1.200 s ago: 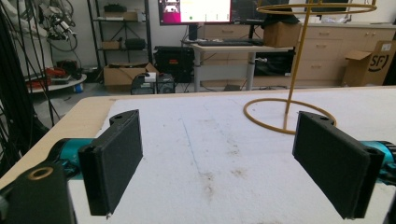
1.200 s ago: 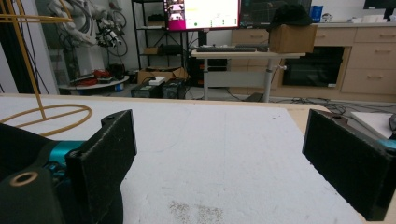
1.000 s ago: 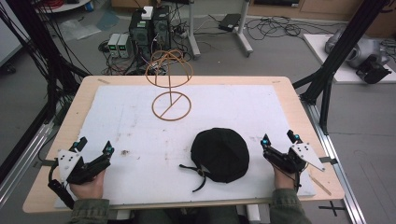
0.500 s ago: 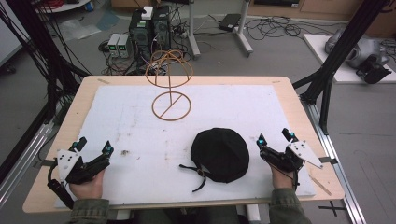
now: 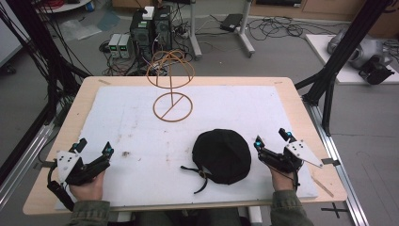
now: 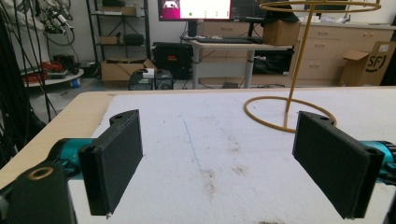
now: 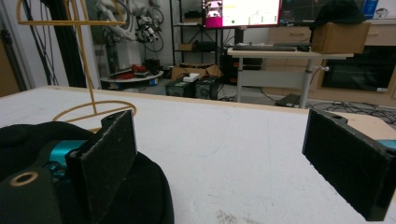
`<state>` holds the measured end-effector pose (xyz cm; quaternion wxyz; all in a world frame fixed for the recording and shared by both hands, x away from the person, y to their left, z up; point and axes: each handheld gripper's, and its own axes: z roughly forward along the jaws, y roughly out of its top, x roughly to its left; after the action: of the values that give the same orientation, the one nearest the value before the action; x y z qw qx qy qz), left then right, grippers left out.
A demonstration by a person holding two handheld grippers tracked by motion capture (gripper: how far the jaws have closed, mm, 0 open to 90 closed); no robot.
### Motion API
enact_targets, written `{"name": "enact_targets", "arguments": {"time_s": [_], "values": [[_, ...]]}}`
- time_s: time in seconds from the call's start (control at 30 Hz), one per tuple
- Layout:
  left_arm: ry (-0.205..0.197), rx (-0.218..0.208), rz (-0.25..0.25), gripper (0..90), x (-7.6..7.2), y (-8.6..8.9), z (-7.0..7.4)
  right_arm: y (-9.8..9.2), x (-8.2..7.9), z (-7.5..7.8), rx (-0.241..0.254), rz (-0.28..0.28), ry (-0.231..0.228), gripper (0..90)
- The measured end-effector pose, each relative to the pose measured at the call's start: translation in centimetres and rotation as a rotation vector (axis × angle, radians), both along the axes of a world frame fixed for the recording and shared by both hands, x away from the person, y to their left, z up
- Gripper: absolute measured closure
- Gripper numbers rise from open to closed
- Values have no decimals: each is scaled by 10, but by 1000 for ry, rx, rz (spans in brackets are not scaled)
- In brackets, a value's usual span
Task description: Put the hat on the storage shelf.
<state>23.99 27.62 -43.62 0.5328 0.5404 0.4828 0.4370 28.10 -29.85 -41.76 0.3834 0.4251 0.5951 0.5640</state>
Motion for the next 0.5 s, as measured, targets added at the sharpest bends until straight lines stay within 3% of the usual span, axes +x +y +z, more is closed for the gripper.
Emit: {"name": "enact_targets", "arguments": {"time_s": [0.5], "values": [[21,-17,-1,163,2,3,0,32,0,8,-36,187,36,91]]}}
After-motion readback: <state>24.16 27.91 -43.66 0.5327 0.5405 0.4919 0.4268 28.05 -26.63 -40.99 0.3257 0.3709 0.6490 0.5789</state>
